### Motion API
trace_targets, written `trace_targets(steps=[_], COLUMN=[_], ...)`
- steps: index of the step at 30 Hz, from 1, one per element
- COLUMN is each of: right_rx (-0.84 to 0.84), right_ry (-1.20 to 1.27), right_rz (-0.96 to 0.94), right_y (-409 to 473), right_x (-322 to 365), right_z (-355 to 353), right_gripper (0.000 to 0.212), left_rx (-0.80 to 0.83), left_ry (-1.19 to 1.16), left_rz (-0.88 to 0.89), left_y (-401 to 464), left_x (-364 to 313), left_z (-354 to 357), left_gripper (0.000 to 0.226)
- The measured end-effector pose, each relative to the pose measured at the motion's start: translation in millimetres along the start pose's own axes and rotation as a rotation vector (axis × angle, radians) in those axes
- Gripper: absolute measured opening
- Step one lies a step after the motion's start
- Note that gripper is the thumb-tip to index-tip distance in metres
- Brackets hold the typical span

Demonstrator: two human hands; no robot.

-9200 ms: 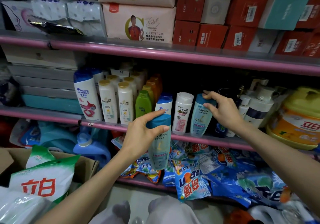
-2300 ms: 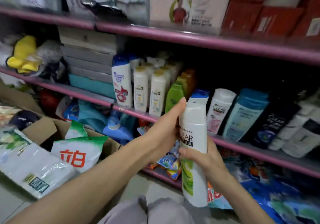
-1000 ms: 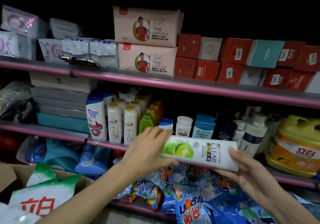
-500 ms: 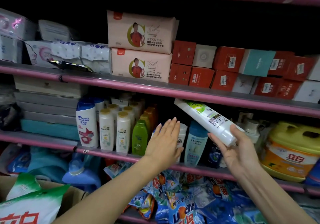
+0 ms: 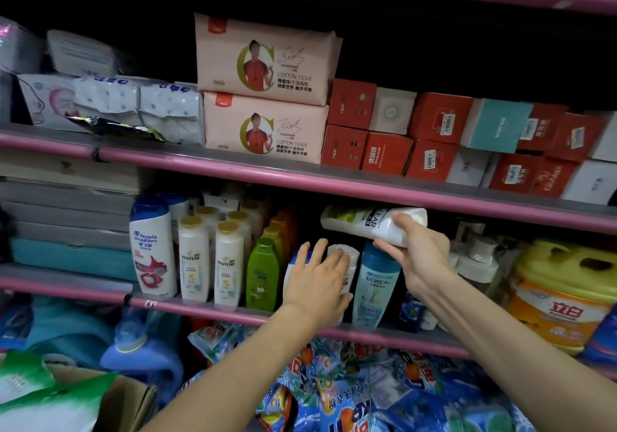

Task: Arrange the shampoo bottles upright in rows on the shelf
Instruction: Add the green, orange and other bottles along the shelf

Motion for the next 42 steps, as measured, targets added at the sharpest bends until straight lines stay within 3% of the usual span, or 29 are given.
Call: trace_targets(steps=[7,11,18,23,29,33,42], right_rx=[0.045,0.072,0.254,0.501,0.978,1.127,1.162], right_ry=[-0.305,-0.484,-0.704,-1.036,-1.415,-1.384,-1.393], right_rz=[-0.099,-0.168,-0.244,-0.275,-0.358,-0.285,-0.273], right_y=[14,19,23,33,42,47,60], right_x=[-5,0,-7,-21,-35,-52,-58], right_z=[23,41,75,101,132,132,123], right_gripper=[0.046,0.018,0.022,0.032,0.046,0.053,0.054], left_rx=[-0.022,-0.028,-0.034,-0.037,-0.043,-0.042,-0.032], left_ry=[-0.047,-0.048,-0.066,-0.072,-0.090,-0.120,-0.123], left_rz=[0.016,0.030,0.034,0.040,0.048,0.038,0.027], left_y=[1,2,3,5,4,5,5], left_x=[4,4,5,7,8,11,11], left_z=[-2,-1,-1,-1,0,0,0], left_gripper=[0.068,0.069,0.070,0.070,0.068,0.067,0.067])
Point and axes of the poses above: each hand's wrist, its own y-axis towards the middle knuckle, its own z-axis out of the palm, x = y × z, the point moved 10 cm from there along y, towards the middle knuckle, and after that the axes turned 12 degrees about -z, right-handed, at the moved point
